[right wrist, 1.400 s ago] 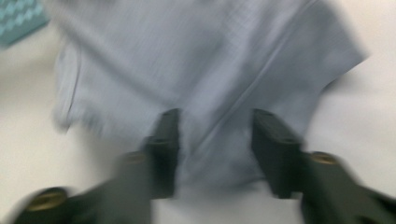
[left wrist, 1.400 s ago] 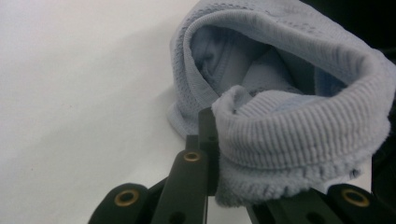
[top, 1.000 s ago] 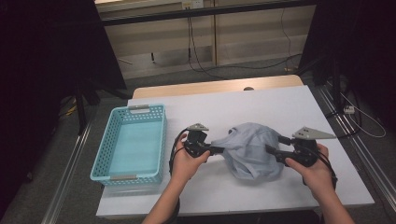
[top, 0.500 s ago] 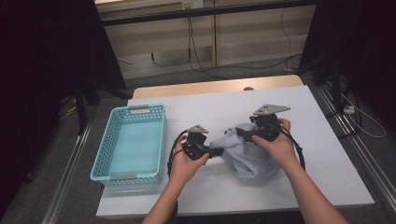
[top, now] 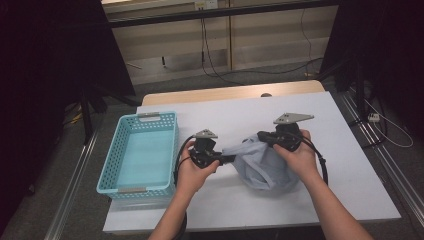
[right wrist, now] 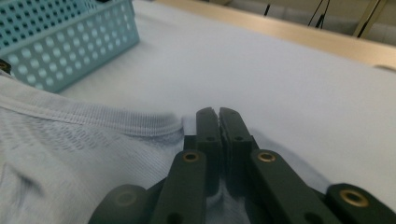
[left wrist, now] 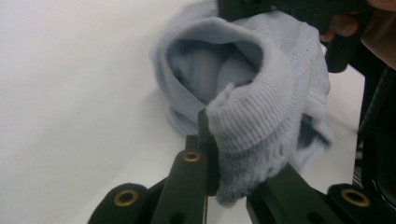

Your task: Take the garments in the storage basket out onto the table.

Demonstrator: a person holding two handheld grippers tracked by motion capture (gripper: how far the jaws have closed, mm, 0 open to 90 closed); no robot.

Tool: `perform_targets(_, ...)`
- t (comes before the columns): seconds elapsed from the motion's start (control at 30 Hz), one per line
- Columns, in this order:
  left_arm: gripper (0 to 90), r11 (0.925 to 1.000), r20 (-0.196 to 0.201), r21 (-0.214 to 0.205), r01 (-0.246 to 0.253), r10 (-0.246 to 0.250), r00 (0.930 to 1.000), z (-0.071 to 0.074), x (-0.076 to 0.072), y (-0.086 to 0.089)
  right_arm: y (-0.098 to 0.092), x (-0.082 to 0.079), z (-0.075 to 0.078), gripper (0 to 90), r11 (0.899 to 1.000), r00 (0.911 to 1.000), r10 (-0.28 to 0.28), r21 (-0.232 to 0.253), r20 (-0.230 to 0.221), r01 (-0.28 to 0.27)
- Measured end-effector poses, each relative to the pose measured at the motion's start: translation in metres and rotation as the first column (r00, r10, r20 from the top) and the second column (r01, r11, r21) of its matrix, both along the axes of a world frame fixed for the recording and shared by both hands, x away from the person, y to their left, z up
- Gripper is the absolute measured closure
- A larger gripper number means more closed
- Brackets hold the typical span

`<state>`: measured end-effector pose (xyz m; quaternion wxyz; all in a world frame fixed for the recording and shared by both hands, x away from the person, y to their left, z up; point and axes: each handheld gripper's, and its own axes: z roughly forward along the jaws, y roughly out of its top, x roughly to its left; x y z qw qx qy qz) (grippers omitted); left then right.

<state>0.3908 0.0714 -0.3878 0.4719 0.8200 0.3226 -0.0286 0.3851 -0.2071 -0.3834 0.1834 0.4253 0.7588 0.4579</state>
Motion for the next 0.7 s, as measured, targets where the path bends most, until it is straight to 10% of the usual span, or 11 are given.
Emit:
perform_targets(0.23, 87.7, 0.9993, 0.088, -0.010, -0.036, 0.037, 0.9954, 0.021, -0.005, 0.010, -0.012, -0.017, 0.027, 88.7, 0.998, 0.9960, 0.004, 0.065, 0.090, -0.010)
perform_targets(0.7, 75.7, 0.9948, 0.044, 0.084, 0.058, -0.062, 0.9971, -0.007, -0.015, -0.028, -0.054, -0.069, -0.037, 88.6, 0.991, 0.9973, -0.056, 0.128, 0.048, 0.049)
